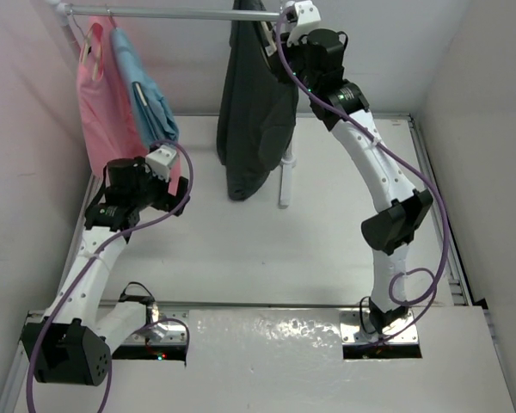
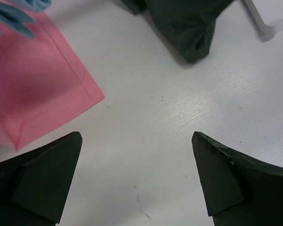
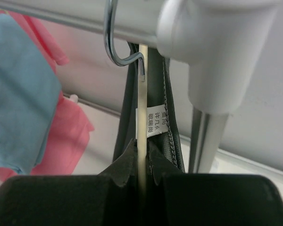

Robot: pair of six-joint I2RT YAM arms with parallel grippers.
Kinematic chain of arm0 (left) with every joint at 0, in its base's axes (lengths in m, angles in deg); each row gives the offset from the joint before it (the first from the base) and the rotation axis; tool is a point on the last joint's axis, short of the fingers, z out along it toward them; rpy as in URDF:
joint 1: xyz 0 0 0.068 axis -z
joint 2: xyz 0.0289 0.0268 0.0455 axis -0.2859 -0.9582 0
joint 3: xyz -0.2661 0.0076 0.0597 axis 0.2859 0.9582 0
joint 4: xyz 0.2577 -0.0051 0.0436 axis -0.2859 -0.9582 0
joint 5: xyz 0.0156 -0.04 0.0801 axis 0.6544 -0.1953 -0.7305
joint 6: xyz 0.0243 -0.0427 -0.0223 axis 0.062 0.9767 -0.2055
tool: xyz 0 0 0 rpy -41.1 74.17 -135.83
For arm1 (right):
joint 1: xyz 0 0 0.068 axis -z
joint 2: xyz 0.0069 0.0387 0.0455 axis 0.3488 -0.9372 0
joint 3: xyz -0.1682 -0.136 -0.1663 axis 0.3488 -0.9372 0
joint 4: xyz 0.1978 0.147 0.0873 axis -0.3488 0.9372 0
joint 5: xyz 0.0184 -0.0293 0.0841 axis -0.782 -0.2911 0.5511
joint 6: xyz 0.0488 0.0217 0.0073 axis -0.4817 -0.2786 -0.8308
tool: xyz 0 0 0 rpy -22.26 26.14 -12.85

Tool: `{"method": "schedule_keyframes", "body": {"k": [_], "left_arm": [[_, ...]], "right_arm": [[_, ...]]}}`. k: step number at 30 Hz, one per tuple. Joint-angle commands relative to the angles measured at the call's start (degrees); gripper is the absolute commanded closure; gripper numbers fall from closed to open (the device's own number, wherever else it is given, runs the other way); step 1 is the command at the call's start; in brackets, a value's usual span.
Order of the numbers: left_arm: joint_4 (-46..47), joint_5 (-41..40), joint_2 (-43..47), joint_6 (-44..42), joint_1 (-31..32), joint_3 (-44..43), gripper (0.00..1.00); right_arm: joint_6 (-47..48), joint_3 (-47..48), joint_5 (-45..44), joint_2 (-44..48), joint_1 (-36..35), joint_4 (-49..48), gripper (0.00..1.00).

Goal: Place the t-shirt on the hanger
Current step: Place the hanger at the clothesline.

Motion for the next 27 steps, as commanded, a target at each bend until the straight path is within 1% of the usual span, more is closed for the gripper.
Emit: {"method": "schedule_keyframes", "body": {"k": [1,4,7,12,17,22,23,24,25,26,27], "left_arm": [[3.50,-0.11,1.25,1.05,-0.44,2.12,0.00],[4.11,-0.55,1.69,0.87,-0.44,3.26,0.00],[4.55,-0.81,1.69,0.70,-0.44,3.96,0.00],[4.64,-0.90,1.95,0.61,-0.44,4.32,0.00],[4.29,-1.51,2.30,0.17,-0.44,5.02,0.00],[4.11,-1.25,2.39,0.43,-0.53,5.02,0.00],[4.03,-1.16,2.48,0.43,-0.44,5.11,0.00],[3.94,-1.08,2.57,0.43,-0.44,5.11,0.00],[3.94,-0.99,2.57,0.43,-0.44,5.20,0.00],[3.94,-0.81,2.57,0.43,-0.44,5.37,0.00],[4.02,-0.72,2.48,0.43,-0.44,5.46,0.00]], "right_arm": [[1.24,4.84,4.63,0.13,-0.75,-8.26,1.00],[1.68,1.77,5.59,1.01,-0.57,-10.28,1.00],[0.55,4.13,7.53,-1.53,-0.66,-9.67,1.00],[-0.07,3.35,5.51,-3.39,0.48,-8.88,1.00],[0.36,2.47,4.36,-5.50,1.45,-5.36,1.00],[-1.21,0.27,6.64,-4.19,1.45,-4.57,1.00],[-1.39,-0.43,7.08,-3.48,1.36,-4.65,0.98],[-1.57,-1.65,7.09,-1.91,1.36,-4.57,0.90],[-1.74,-2.45,7.35,-0.94,1.36,-4.39,0.77],[-1.66,-3.33,8.48,0.20,1.36,-4.48,0.58],[-1.31,-5.25,8.93,2.74,1.10,-4.48,0.53]]}}
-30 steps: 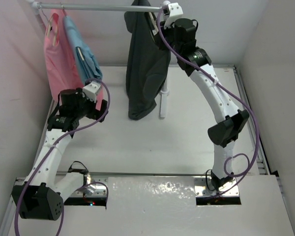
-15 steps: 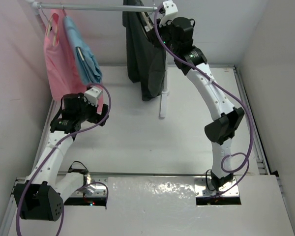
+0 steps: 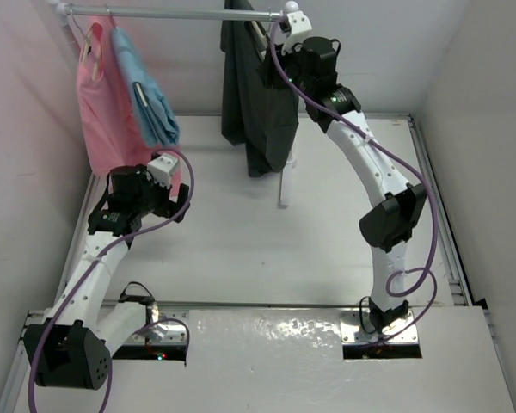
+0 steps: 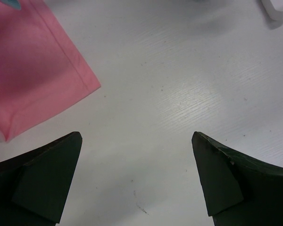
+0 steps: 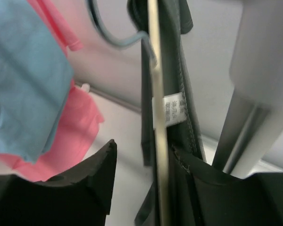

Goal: Place the t-shirt on the hanger
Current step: Place the hanger at the clothesline.

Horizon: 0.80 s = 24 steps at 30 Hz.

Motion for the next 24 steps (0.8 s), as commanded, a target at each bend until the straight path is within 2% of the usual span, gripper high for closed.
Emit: {"method": "schedule_keyframes", "body": {"k": [1,2,9,10,12,15,17,18,19,22,23,24], "left_arm": [[2.12,0.26,1.15,0.06,-0.44,0.39,0.00],[2.12,0.26,1.23,0.15,-0.44,0.48,0.00],[2.39,1.22,0.45,0.24,-0.44,0.48,0.00],[2.39,1.31,0.36,0.15,-0.44,0.30,0.00],[2.47,1.49,0.18,0.24,-0.44,0.22,0.00],[2.56,1.58,0.09,0.24,-0.44,0.21,0.00],[2.56,1.14,0.18,0.24,-0.44,0.39,0.00],[2.56,0.36,0.27,0.15,-0.53,0.74,0.00],[2.56,-0.09,0.36,0.15,-0.44,1.00,0.00],[2.39,-2.72,1.23,-0.11,-0.44,3.46,0.00],[3.08,-4.38,1.84,-0.11,-0.44,4.34,0.00],[2.74,-5.79,1.94,-0.29,-0.44,4.87,0.00]], "right_arm": [[0.81,-3.84,2.35,7.48,-0.56,0.77,0.53],[1.43,-5.94,2.53,8.88,-0.82,1.03,0.42],[6.18,-9.48,2.71,19.70,-2.85,5.24,0.18],[7.40,-9.48,2.01,20.67,-2.94,6.73,0.09],[8.55,-10.70,-0.26,24.27,-3.02,7.53,0.01],[9.86,-15.71,-1.94,30.59,-2.94,6.57,0.01],[11.01,-18.86,-6.15,34.89,-2.59,7.88,0.01],[11.54,-19.67,-9.30,36.13,-2.06,9.19,0.01],[11.63,-20.28,-17.34,37.10,-1.71,13.29,0.01],[11.54,-25.63,-31.09,41.06,1.71,21.82,0.01],[11.63,-32.44,-36.87,42.20,4.77,23.34,0.01],[9.80,-36.33,-36.24,44.47,7.41,24.75,0.01]]}}
